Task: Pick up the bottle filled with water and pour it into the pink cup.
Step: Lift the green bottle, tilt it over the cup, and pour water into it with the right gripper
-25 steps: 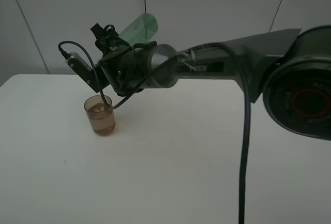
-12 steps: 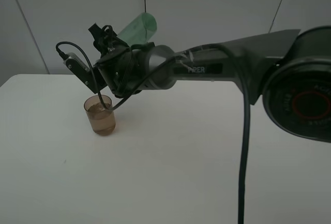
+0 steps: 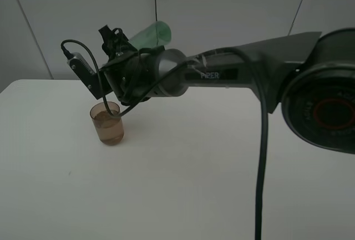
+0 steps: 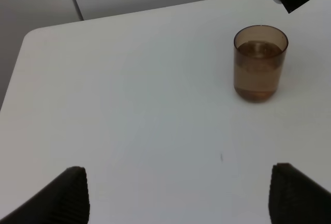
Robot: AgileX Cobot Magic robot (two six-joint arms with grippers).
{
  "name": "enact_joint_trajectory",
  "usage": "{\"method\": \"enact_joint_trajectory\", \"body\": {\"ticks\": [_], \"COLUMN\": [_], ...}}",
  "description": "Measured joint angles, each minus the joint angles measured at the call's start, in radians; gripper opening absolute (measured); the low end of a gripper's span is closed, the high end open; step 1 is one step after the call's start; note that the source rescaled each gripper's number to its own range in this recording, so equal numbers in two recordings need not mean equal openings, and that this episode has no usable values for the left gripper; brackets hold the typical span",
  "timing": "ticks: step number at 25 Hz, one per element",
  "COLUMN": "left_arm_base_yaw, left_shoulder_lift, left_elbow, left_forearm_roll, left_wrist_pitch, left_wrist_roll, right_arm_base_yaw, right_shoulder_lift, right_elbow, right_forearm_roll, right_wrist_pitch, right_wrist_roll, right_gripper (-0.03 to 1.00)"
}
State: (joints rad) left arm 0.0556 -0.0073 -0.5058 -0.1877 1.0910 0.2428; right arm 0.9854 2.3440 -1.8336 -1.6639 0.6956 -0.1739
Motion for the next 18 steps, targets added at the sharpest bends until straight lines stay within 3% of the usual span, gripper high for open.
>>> {"method": "enact_joint_trajectory", "body": {"ticks": [6, 18], "left_arm_base_yaw": [0.000, 0.000], "left_shoulder_lift": [0.000, 0.000], "left_elbow": [0.000, 0.000], "left_forearm_roll": [0.000, 0.000], "left_wrist_pitch": [0.000, 0.000], "left_wrist_roll": [0.000, 0.000], "right_arm_base_yaw": [0.000, -0.008], "right_shoulder_lift": [-0.003, -0.080], "right_elbow": [0.000, 0.000], "right_forearm_roll": [0.070, 0.404], "right_wrist_pitch": [0.001, -0.024], "right_wrist_roll": [0.053, 0.189], "right_gripper": [0.00, 0.00]}}
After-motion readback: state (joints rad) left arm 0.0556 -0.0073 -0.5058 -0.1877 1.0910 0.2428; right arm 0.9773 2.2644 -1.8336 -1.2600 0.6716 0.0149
